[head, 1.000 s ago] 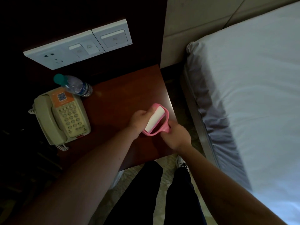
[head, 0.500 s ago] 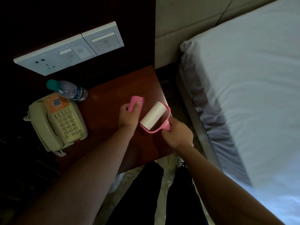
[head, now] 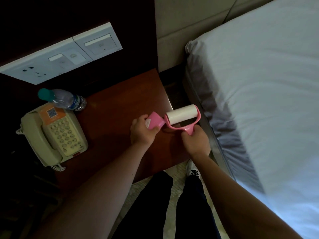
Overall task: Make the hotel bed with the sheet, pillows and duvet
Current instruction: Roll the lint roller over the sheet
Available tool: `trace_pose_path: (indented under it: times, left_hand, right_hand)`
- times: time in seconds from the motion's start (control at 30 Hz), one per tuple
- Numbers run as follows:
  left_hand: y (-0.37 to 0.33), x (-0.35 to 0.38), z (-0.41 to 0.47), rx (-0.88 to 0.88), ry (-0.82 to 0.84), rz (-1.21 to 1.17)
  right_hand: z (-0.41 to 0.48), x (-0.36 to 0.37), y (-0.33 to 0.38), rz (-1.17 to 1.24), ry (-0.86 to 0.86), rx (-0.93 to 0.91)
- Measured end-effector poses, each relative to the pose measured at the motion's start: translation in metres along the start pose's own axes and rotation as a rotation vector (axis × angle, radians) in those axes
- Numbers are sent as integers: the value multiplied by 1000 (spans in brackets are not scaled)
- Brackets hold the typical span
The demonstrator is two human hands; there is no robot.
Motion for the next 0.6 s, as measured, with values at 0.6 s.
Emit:
trace_pose_path:
  times: [0.6]
  left_hand:
    - [-67,0,-19,-36,177,91]
  right_hand:
    - [-21,-64,9,282,-40,-49]
Point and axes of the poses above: each hand's wrist, its own z-axis towards the middle knuckle, its own x-axis out of the palm, y = z × x, the point moved 9 cm from there along z, towards the middle knuckle, and after that the axes turned 11 degrees about -z, right-handed, at the moved point
